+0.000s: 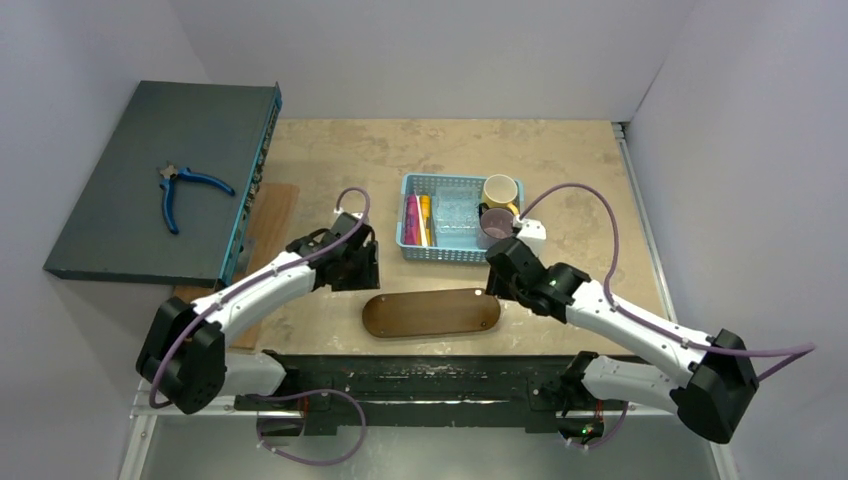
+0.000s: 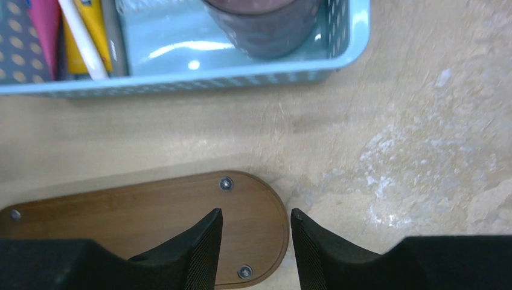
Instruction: Prepare toiletry sets of a toothbrush and toothpaste on the tray
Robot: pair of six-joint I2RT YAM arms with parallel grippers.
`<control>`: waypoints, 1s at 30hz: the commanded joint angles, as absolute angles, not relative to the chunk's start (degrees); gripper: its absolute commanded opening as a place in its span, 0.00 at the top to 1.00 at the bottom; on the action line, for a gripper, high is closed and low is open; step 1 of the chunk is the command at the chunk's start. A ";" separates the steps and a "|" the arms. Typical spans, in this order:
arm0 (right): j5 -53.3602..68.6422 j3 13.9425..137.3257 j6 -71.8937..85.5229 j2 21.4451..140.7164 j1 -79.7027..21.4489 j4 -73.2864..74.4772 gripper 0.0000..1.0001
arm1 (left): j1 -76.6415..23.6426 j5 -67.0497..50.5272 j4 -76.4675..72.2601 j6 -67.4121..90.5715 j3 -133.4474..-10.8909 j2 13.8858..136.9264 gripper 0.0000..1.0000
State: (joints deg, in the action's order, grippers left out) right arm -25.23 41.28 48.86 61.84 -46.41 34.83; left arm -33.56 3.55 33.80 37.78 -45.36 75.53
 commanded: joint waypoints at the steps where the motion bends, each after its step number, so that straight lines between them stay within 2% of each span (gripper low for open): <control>1: -31.00 48.34 44.00 61.55 -44.27 36.94 0.52 | -33.93 9.15 38.28 36.13 -50.69 69.97 0.43; 11: -27.03 57.51 29.45 64.95 -31.07 31.67 0.51 | -33.88 7.07 46.95 34.01 -57.72 57.51 0.37; 16: -17.93 58.55 25.13 66.88 -23.81 26.39 0.51 | -33.91 8.48 50.36 31.74 -60.69 52.01 0.33; 30: -11.53 59.72 19.73 75.22 -14.26 18.66 0.58 | -33.83 9.23 51.51 25.58 -59.51 43.73 0.26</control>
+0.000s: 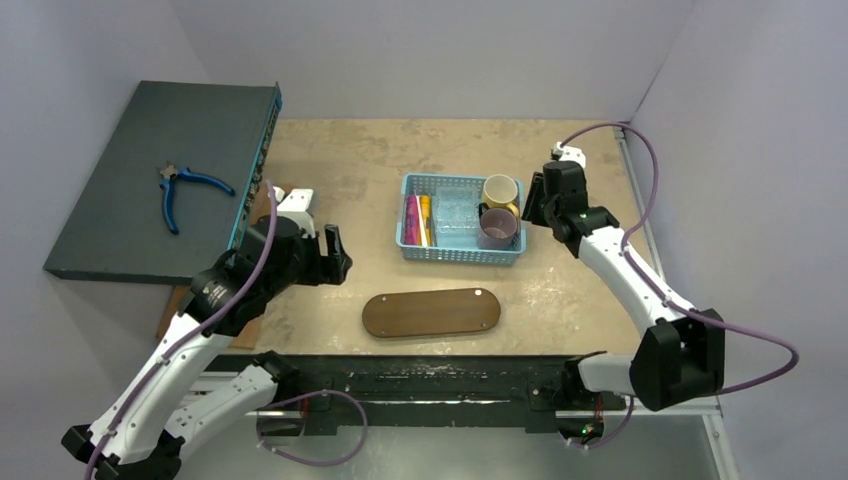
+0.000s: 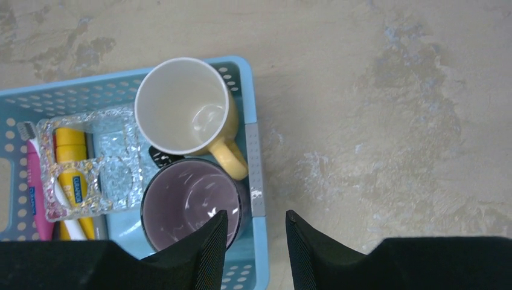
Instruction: Prepare toiletry sets of a toothbrush and toothpaste on the tray
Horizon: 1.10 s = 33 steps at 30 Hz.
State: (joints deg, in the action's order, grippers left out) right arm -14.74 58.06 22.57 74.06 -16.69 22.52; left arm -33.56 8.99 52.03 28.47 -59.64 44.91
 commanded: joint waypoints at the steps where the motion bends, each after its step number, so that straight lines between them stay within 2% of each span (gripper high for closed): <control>1: -11.06 59.76 19.67 75.85 -13.97 18.33 0.58 | -33.85 8.94 51.56 25.29 -59.40 43.57 0.25; 5: -7.76 60.02 18.95 79.10 -13.45 17.00 0.58 | -33.85 7.83 51.09 24.75 -58.59 43.10 0.18; 8: -6.48 60.42 18.75 81.10 -12.95 16.51 0.58 | -33.89 6.87 50.78 24.72 -57.84 42.70 0.01; 24: -6.54 60.65 18.64 86.99 -11.79 15.83 0.61 | -33.84 7.09 50.82 24.21 -56.48 40.43 0.00; 33: -5.36 61.73 17.97 90.35 -11.76 15.45 0.65 | -33.84 7.60 51.04 23.91 -56.47 40.52 0.00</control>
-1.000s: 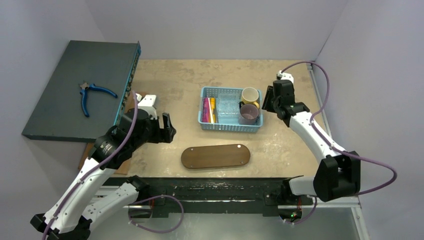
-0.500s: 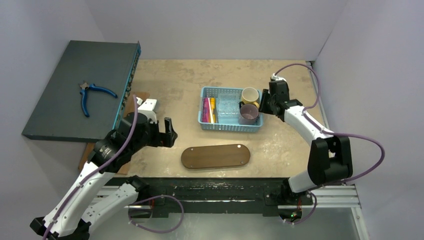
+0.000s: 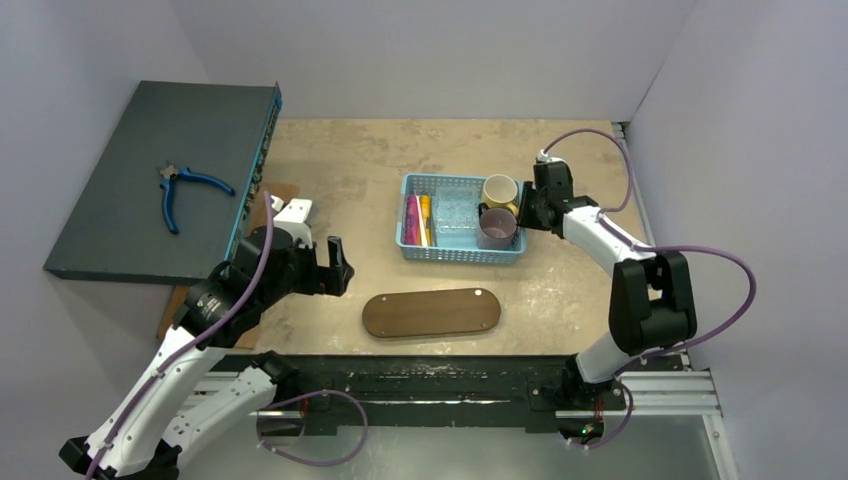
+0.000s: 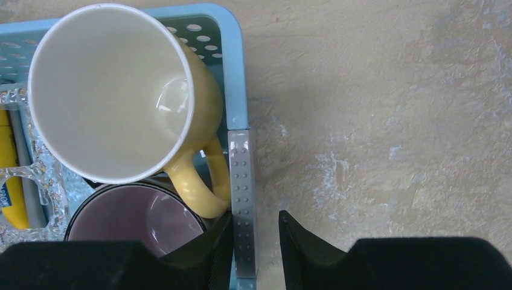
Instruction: Prepare toiletry sets of a toothbrush and toothpaste on the tray
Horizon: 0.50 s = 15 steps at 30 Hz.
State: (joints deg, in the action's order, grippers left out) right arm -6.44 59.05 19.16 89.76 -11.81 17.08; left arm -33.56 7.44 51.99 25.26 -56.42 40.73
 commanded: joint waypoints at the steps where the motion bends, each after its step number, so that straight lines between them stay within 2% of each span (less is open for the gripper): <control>1: -5.30 61.85 17.87 90.62 -11.73 15.35 0.66 | -33.84 7.64 51.13 23.95 -56.43 40.52 0.00; 5: -6.51 62.67 16.56 92.10 -11.76 15.94 0.71 | -33.84 7.98 51.26 23.75 -56.50 40.52 0.00; 15: -0.29 64.65 13.76 94.21 -12.22 14.45 0.88 | -33.68 9.00 51.57 23.74 -56.08 39.82 0.00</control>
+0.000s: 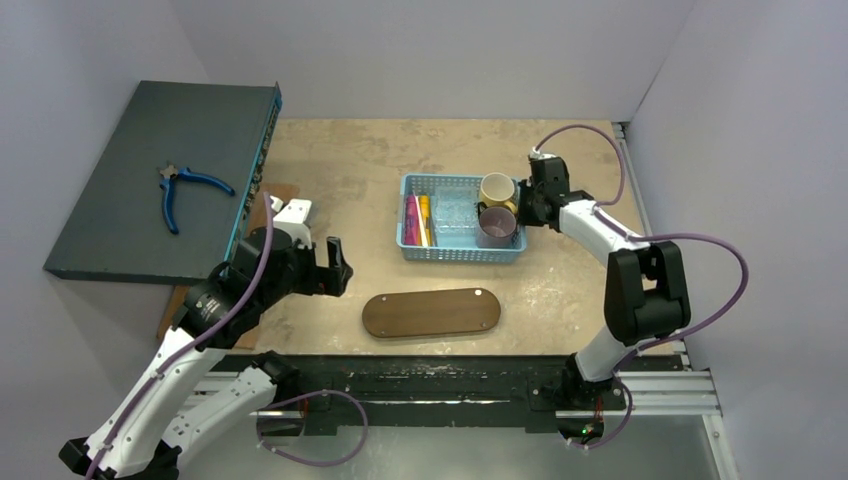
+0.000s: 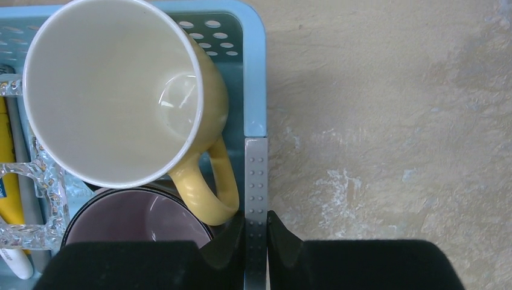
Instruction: Prepare toiletry sets of a toothbrush and toothpaste on the tray
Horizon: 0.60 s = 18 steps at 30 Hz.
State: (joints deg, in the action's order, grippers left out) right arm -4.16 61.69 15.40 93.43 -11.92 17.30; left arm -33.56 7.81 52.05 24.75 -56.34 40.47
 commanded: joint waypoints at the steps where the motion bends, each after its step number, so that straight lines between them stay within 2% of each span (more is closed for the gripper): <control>1: -0.19 64.80 13.49 94.22 -12.67 14.09 0.91 | -33.74 9.05 51.52 23.78 -56.07 39.81 0.00; 3: -0.42 65.26 13.07 94.41 -13.93 13.94 1.00 | -33.75 9.22 51.67 23.66 -56.10 39.86 0.00; 18: -0.18 67.54 18.09 95.54 -21.97 13.25 1.00 | -33.49 10.71 52.05 23.72 -55.99 40.17 0.00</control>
State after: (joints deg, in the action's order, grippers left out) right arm -4.38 64.99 15.25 96.51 -19.99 16.47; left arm -33.52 9.47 52.31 24.40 -56.34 40.23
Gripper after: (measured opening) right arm 0.157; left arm 0.998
